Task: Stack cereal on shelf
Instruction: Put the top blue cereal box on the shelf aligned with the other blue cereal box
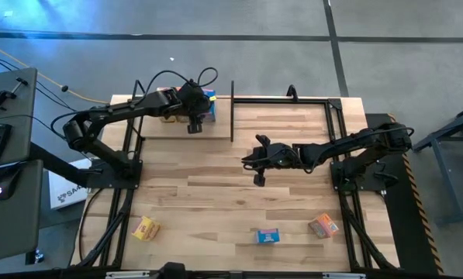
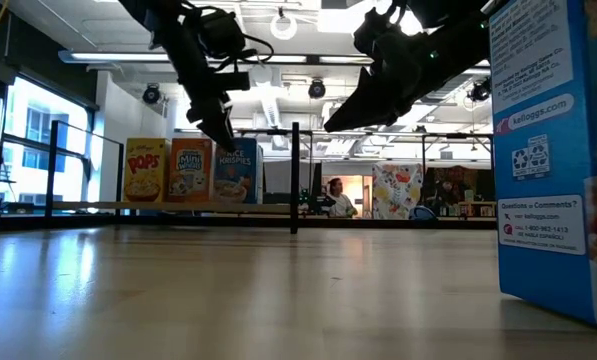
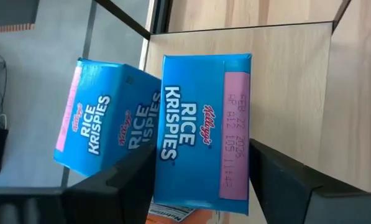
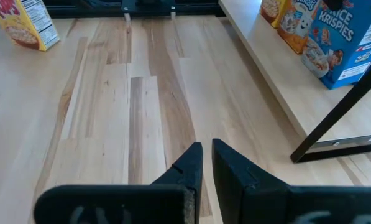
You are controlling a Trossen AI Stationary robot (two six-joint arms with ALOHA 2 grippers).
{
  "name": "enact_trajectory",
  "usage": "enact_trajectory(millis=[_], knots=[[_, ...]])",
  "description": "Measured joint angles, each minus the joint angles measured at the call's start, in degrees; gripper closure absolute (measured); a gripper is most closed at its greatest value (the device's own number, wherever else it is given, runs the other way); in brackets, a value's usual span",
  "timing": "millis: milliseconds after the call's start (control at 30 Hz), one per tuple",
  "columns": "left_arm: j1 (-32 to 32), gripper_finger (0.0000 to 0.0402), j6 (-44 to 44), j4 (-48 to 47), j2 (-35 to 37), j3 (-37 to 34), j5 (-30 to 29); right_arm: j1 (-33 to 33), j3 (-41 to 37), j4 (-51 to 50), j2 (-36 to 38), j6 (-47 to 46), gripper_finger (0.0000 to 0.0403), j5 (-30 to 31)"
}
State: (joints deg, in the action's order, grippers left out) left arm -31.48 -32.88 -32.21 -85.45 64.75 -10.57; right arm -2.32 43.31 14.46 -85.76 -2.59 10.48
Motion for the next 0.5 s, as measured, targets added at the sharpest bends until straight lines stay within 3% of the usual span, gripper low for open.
enact_trajectory(millis=[500], knots=[[-0.12,0.0171,-0.19,2.09,2.26,1.49,-1.62,0.01,0.00,0.00,0.00,0.00,0.0380,0.02]])
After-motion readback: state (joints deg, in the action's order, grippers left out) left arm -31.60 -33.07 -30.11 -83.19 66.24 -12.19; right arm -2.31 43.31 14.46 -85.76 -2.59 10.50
